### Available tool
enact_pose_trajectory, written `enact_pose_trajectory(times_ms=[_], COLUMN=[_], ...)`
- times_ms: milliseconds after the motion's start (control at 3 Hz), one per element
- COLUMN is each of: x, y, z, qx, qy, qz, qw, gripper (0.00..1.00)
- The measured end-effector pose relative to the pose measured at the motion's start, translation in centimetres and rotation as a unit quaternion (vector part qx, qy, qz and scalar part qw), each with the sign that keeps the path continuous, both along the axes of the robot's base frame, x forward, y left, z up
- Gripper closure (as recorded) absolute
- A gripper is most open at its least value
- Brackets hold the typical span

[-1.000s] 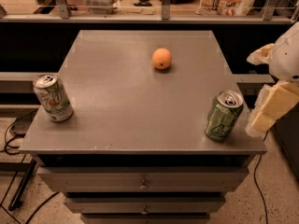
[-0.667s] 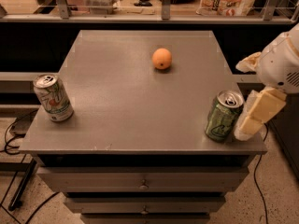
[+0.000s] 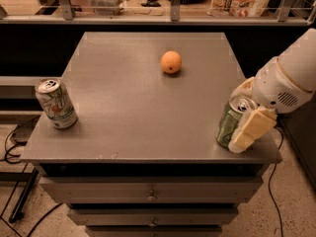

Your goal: Move green can near 7up can

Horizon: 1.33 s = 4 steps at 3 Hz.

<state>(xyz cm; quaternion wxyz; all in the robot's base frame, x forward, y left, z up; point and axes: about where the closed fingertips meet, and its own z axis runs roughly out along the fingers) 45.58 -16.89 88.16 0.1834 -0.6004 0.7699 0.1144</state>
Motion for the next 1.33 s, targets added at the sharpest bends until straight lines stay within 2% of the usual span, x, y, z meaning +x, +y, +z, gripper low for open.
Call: enact_pose_trajectory(times_ms=[333,667,1000,1333], x=[-0.10,-0.10,-0.10,-0.10], y=[0.22,0.22,0.24,0.25], z=[-0.62,-0.55,-0.28,-0.25], qx=[-0.006,-0.006,-0.006,-0.006], qy=[0.011,0.011,0.011,0.011], qz=[-0.003,-0.003,-0.003,-0.003], qw=[0.9999,0.9999,0.9999,0.9999], gripper=[0.50,0.72,1.00,1.00])
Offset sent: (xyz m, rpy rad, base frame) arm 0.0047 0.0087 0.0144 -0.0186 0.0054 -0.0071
